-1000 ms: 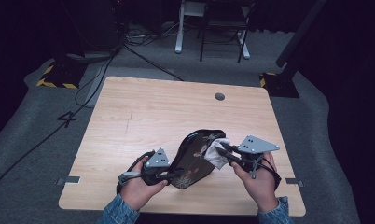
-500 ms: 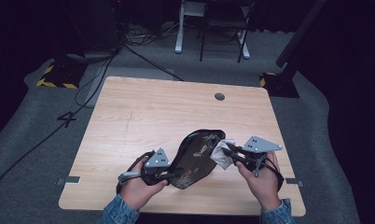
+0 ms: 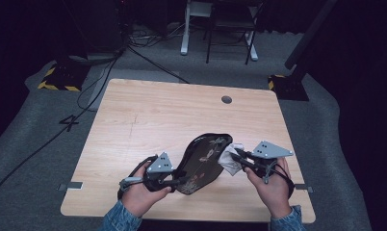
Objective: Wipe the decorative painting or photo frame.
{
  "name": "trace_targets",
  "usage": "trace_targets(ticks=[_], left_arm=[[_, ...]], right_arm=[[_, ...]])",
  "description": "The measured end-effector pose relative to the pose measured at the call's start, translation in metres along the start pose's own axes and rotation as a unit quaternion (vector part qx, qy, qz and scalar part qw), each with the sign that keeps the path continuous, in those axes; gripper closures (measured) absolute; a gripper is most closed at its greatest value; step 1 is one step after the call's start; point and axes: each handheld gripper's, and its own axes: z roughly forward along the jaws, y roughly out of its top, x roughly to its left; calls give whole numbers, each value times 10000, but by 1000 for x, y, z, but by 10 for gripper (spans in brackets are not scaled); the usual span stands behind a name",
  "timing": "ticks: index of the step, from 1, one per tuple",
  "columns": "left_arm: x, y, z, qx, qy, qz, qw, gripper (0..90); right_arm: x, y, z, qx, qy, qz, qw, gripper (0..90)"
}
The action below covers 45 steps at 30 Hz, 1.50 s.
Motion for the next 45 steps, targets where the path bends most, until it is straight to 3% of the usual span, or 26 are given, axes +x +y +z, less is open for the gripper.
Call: trace_targets(ticks=[6, 11, 16, 20, 28, 45], left_arm=[[-3, -1, -2, 80, -25, 36, 10000, 677], [-3, -3, -4, 96, -35, -2, 9999, 688], [-2, -6, -5, 166, -35, -37, 9998, 710], [-2, -7, -6, 191, -42, -54, 9998, 740], [-2, -7, -6, 229, -28, -8, 9997, 772], [-1, -7, -6, 191, -23, -56, 9998, 774]], right_arm=[[14, 10, -10, -205, 163, -170, 9995, 784], [35, 22, -14, -387, 358, -421, 9977, 784], [59, 30, -9, -519, 632, -657, 9945, 783], [68, 33, 0, -503, 767, -750, 9930, 782], [69, 29, 13, -404, 757, -732, 9936, 781], [49, 15, 20, -149, 538, -538, 9970, 781]])
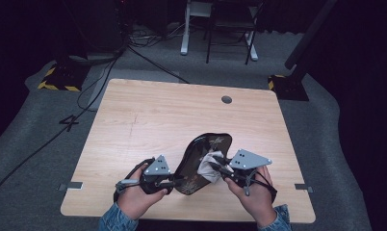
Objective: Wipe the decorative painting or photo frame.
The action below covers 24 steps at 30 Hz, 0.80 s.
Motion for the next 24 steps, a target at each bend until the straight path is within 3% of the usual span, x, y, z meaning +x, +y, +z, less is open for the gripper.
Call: trace_targets(ticks=[14, 24], left_arm=[[0, 0, 0, 12, 48, 21, 10000, 771], [1, 0, -1, 0, 72, 6, 10000, 771]], right_arm=[[-27, -27, 2, 351, -287, 327, 9984, 781], [-38, -37, 4, 542, -451, 424, 9966, 781]])
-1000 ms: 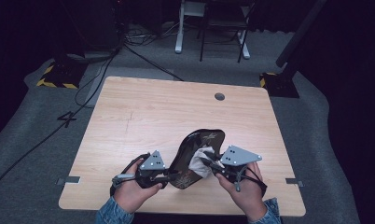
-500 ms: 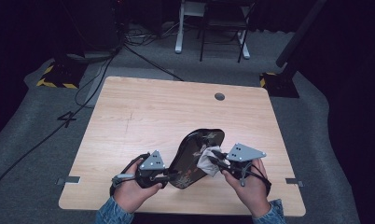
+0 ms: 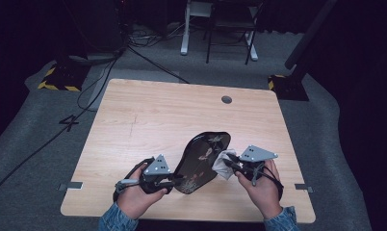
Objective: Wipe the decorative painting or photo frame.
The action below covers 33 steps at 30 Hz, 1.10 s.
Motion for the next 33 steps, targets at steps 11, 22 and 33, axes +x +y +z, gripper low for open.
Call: trace_targets(ticks=[11, 22, 33], left_arm=[[3, -1, -1, -38, 24, -128, 9999, 778], [6, -2, -1, -51, 87, -177, 9998, 781], [6, -2, -1, -52, 64, -167, 9998, 781]], right_arm=[[-4, -3, -2, 149, -153, 9, 9998, 781], [27, 21, -28, -345, 110, -383, 9986, 780], [56, 32, -20, -442, 338, -792, 9953, 779]])
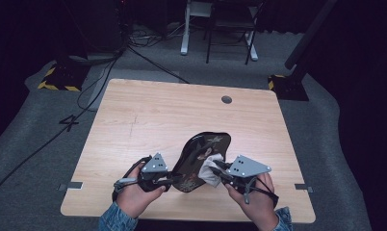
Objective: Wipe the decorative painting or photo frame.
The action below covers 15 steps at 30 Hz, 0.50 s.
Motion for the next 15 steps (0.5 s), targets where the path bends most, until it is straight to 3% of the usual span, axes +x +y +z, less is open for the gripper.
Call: trace_targets(ticks=[6, 15], left_arm=[[-1, 0, 0, -16, -31, -23, 10000, 781], [-2, 0, 0, -23, -116, -17, 9999, 781]], right_arm=[[5, -2, 12, 85, 96, -51, 9999, 779], [-4, -11, 21, 258, -46, 20, 9997, 780]])
